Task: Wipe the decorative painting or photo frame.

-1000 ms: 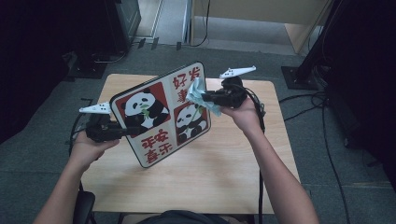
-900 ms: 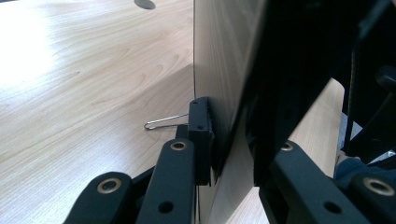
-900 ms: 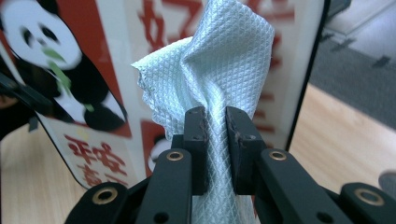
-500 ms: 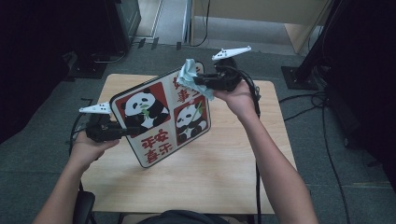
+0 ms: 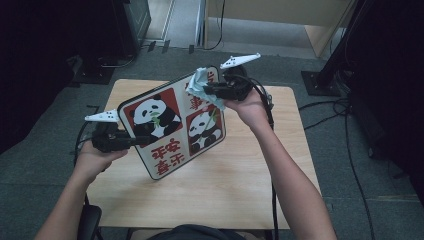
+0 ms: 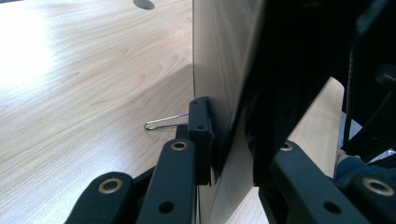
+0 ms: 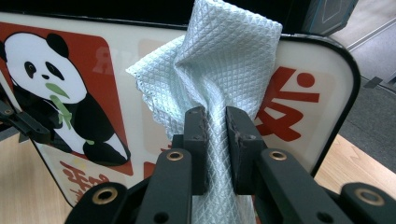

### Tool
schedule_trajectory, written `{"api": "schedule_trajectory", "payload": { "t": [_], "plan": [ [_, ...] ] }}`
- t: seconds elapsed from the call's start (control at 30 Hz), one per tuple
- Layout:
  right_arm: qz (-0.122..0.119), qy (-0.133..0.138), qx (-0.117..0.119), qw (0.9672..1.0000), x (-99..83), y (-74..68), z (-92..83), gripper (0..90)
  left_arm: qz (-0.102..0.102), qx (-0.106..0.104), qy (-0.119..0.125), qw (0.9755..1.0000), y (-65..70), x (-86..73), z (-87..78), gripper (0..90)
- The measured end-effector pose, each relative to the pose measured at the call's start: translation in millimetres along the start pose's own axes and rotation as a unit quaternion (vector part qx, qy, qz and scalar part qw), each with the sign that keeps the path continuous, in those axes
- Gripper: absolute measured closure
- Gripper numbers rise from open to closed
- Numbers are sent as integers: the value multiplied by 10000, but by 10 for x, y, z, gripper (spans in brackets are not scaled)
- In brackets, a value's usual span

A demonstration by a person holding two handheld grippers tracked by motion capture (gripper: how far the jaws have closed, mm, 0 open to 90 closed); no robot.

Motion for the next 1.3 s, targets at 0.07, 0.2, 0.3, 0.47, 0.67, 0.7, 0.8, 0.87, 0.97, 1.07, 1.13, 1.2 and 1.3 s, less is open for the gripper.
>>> {"api": "schedule_trajectory", "payload": {
  "t": [0.07, 0.2, 0.3, 0.47, 0.67, 0.7, 0.8, 0.87, 0.97, 1.07, 1.13, 1.2, 1.3],
  "plan": [
    [23, -14, 5, 10000, -24, 0, 14, 800, -6, 3, -3, 10000, 0, 0, 0, 798],
    [7, -36, 1, 10000, -72, -3, 32, 800, -10, 6, -6, 10000, 0, 0, -1, 799],
    [14, -53, 17, 10000, -98, -2, 38, 800, -15, -2, -10, 10000, -4, 1, -1, 799],
    [11, -65, 17, 10000, -149, 7, 54, 799, -16, 10, -16, 10000, -4, 1, -3, 799],
    [11, -64, 32, 10000, -220, -8, 75, 800, -15, 19, -12, 10000, -1, 0, -2, 799],
    [44, -62, 41, 10000, -231, -10, 77, 799, -16, 22, -12, 10000, -1, 1, -2, 799],
    [41, -94, 65, 9999, -273, -10, 85, 799, -16, 20, -12, 10000, -2, 0, -2, 799],
    [54, -89, 77, 9999, -308, -7, 93, 799, -20, 23, -14, 10000, -2, 0, -2, 799],
    [115, -76, 106, 9998, -372, -7, 109, 799, -42, 22, -18, 10000, 0, 1, -3, 799],
    [150, -69, 120, 9998, -438, -9, 118, 798, -61, 15, -30, 10000, 2, 3, -5, 799],
    [140, -100, 109, 9998, -480, -12, 122, 798, -63, 16, -40, 10000, 5, 5, -7, 798],
    [38, -157, 96, 9998, -520, -21, 125, 799, -56, 14, -41, 10000, 7, 5, -7, 798],
    [-16, -278, 109, 9996, -596, -33, 148, 799, -56, 6, -41, 10000, 4, 4, -7, 798]
  ]
}}
Point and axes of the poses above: each handheld gripper's, and its own axes: z roughly forward along the jaws, x roughly out of its top, y roughly to its right, the point moved 5 cm from there along z, roughly forward along the jaws, and after that the axes turned 6 degrees about y, right-handed, at the moved point
